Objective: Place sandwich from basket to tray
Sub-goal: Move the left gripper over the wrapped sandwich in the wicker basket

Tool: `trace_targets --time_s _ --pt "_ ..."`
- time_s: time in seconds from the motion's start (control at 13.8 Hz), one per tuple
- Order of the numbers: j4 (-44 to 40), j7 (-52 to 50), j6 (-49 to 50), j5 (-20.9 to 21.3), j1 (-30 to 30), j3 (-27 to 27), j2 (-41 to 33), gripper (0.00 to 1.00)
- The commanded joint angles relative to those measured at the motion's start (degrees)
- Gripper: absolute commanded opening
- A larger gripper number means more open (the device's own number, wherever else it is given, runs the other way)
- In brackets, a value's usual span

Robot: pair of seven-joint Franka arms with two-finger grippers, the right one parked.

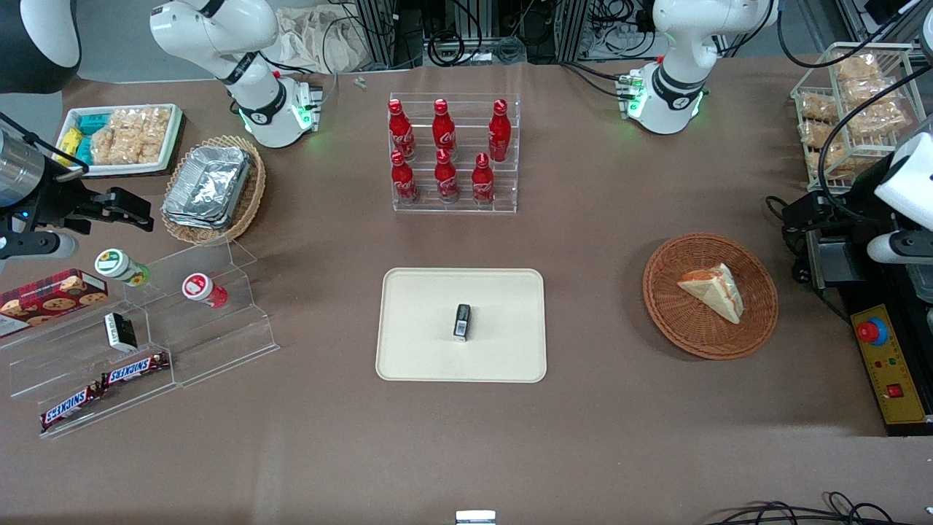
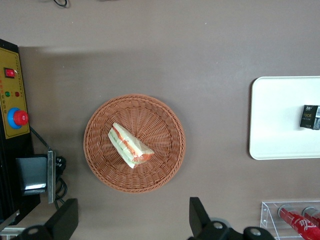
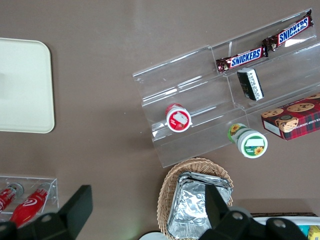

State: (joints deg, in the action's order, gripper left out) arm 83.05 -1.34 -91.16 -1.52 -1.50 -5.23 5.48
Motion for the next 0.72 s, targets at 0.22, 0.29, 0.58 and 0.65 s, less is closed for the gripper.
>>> trace_targets --time_s 0.22,0.29,0.58,0.65 --pt "2.2 -3.82 1.86 1.78 -0.87 -0.92 -1.35 1.0" --pt "3.16 -6.19 1.86 1.87 -0.87 -1.01 -1.61 1.0" --pt "17.44 -10.87 -4.69 1.78 -1.13 -0.31 -8.26 1.0" --pt "23.85 -11.48 -9.69 1.61 -1.57 -0.22 -11.25 1.0"
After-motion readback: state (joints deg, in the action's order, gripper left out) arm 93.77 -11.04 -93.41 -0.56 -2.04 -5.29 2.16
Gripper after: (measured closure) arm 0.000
